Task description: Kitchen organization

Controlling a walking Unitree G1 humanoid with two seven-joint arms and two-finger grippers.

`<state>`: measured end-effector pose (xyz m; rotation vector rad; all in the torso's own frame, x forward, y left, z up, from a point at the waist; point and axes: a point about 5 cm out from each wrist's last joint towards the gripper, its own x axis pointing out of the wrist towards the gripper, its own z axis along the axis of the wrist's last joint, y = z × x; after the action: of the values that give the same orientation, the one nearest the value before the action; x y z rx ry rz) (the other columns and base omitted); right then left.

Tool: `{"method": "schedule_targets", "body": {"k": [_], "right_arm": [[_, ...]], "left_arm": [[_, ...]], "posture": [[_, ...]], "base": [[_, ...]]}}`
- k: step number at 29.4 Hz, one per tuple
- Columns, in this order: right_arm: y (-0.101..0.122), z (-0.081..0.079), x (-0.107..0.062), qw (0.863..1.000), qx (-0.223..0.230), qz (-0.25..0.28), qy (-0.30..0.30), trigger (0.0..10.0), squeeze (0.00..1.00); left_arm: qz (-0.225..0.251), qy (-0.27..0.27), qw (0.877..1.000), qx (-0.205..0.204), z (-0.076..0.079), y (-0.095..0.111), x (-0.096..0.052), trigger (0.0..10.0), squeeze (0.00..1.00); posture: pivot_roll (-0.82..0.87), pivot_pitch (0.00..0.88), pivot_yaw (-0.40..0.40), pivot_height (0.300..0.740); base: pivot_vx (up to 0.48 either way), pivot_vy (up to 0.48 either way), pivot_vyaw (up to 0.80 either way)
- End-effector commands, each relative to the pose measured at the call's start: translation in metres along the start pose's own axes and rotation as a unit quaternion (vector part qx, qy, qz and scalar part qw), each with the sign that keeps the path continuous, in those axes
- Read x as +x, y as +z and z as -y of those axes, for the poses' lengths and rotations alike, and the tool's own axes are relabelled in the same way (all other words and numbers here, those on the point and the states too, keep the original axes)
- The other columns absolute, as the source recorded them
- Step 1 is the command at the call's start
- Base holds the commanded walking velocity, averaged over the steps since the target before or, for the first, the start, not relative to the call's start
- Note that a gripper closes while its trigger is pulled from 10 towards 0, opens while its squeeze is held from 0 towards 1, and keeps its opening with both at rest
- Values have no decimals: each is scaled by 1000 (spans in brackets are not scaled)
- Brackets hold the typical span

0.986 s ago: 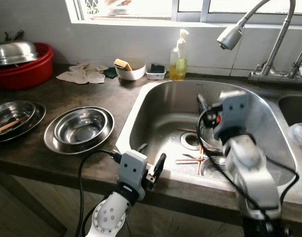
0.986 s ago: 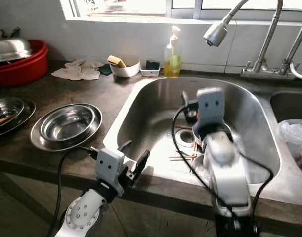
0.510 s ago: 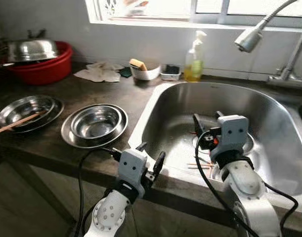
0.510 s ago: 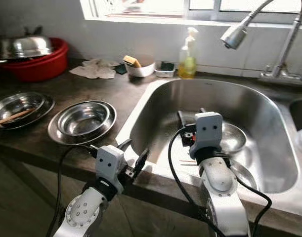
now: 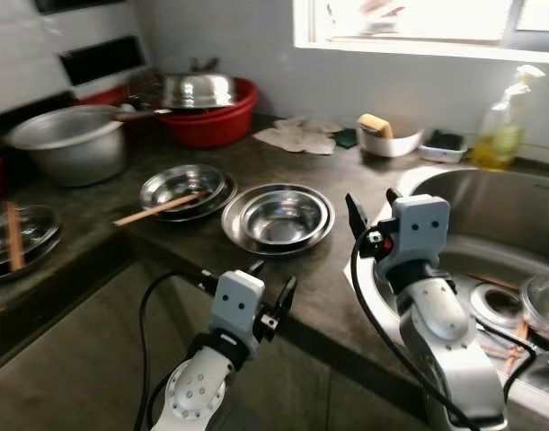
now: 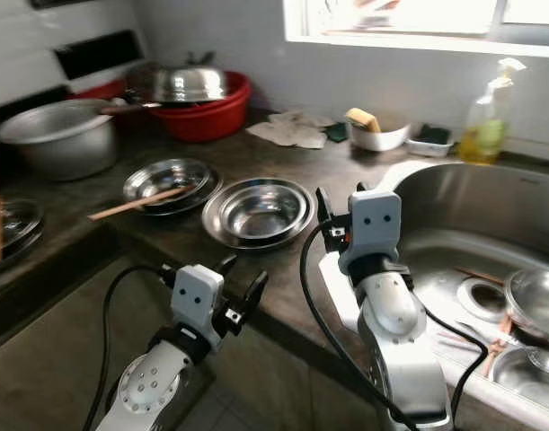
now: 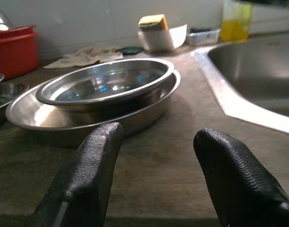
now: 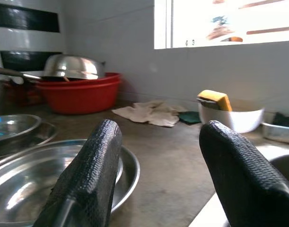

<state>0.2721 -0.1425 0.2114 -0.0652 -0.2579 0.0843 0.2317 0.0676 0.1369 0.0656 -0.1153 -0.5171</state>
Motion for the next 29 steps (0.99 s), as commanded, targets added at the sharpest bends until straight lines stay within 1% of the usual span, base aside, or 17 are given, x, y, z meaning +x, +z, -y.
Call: {"method": "schedule_targets", "body": {"k": [1, 5, 9, 12, 13, 16, 18, 23, 24, 29], "right_arm": [[3, 0, 4, 1000, 5, 4, -2, 10000, 0], [5, 1, 5, 1000, 4, 5, -4, 10000, 0], [1, 0, 8, 1000, 4, -11, 10, 10000, 0], [-7, -2, 15, 998, 14, -55, 38, 10000, 0], [-6, -4, 19, 997, 18, -53, 51, 10000, 0], [-4, -5, 23, 996, 24, -51, 65, 10000, 0], [1, -6, 28, 995, 23, -38, 86, 10000, 0], [5, -7, 32, 994, 17, -26, 101, 10000, 0], [6, -8, 33, 994, 14, -24, 104, 10000, 0], [5, -10, 33, 994, 17, -28, 105, 10000, 0]], "left_arm": [[5, 1, 1000, 7, -3, 3, 0, 10000, 0], [2, 2, 1000, 6, -2, 2, 0, 10000, 0], [2, 9, 1000, 6, -2, 3, -1, 10000, 0], [-4, 17, 1000, 13, -4, 0, -3, 10000, 0], [-13, 29, 999, 21, -6, -4, -5, 10000, 0], [-18, 34, 999, 25, -8, -6, -6, 10000, 0], [-17, 34, 999, 22, -8, -5, -7, 10000, 0], [-12, 36, 999, 17, -8, -3, -7, 10000, 0], [-12, 38, 999, 16, -8, -3, -7, 10000, 0], [-15, 35, 999, 13, -7, -4, -7, 10000, 0]], "posture": [[-34, 14, 19, 740], [-33, 21, 17, 740], [-32, 31, 15, 740], [-33, 34, 13, 740], [-35, 35, 12, 740], [-34, 35, 11, 740], [-25, 35, 5, 740], [-19, 36, 1, 740], [-19, 36, 1, 740], [-20, 39, 2, 740]], "base": [[0, 0, 0], [0, 0, 0], [0, 0, 0], [0, 0, 0], [0, 0, 0], [0, 0, 0], [0, 0, 0], [0, 0, 0], [0, 398, 0], [0, 458, 800]]}}
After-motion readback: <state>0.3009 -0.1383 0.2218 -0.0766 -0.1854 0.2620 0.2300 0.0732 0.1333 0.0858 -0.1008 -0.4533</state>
